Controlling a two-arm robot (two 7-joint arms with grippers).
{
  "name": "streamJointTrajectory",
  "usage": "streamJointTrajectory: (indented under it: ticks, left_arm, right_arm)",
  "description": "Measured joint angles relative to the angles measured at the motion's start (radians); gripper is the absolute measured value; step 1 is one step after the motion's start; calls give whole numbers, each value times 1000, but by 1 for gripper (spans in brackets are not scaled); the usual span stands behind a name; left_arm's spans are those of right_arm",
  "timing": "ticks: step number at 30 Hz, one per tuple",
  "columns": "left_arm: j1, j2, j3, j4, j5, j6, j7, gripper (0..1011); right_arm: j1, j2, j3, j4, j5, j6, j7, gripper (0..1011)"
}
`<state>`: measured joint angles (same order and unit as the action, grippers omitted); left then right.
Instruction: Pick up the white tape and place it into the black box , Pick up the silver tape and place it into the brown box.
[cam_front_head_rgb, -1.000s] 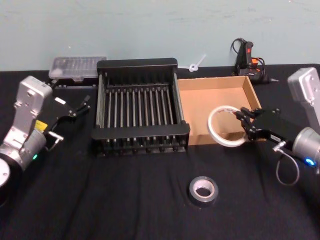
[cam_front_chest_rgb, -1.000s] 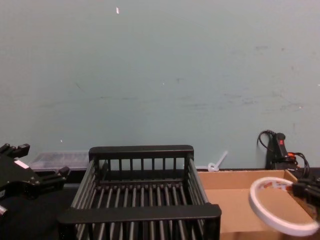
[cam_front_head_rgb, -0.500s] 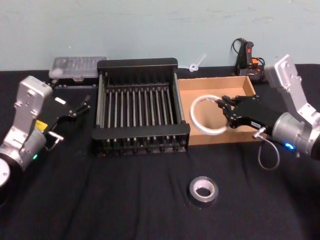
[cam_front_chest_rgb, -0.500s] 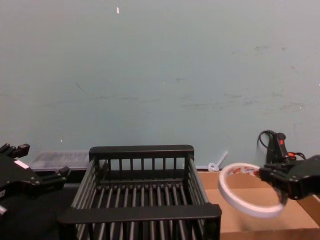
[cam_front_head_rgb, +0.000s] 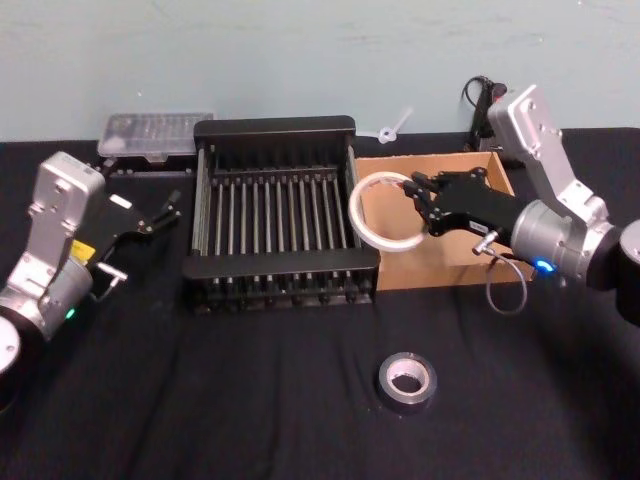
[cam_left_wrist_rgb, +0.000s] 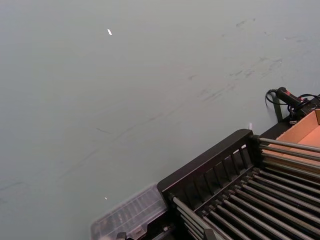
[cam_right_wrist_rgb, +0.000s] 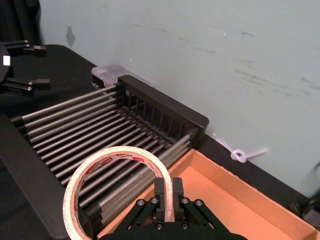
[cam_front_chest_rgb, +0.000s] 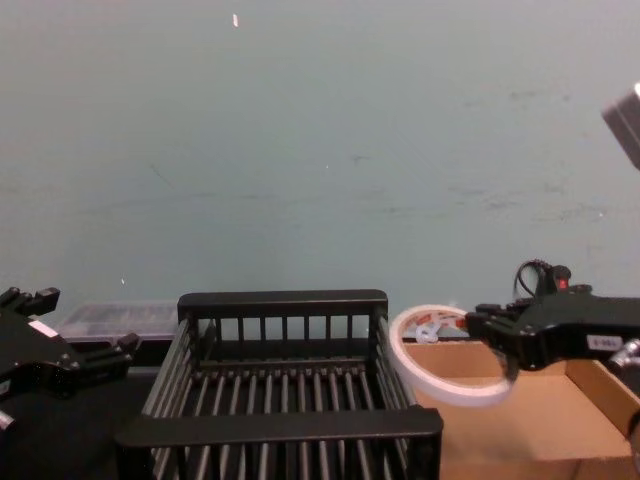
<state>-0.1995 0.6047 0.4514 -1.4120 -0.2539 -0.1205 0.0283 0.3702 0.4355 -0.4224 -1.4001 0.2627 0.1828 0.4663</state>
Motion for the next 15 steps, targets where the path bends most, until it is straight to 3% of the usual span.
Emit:
streamJointTrajectory:
  ticks: [15]
  left_arm:
    - [0, 0, 0, 0, 0, 0, 0, 1001]
  right_arm:
    - [91, -62, -65, 83, -26, -17, 35, 96]
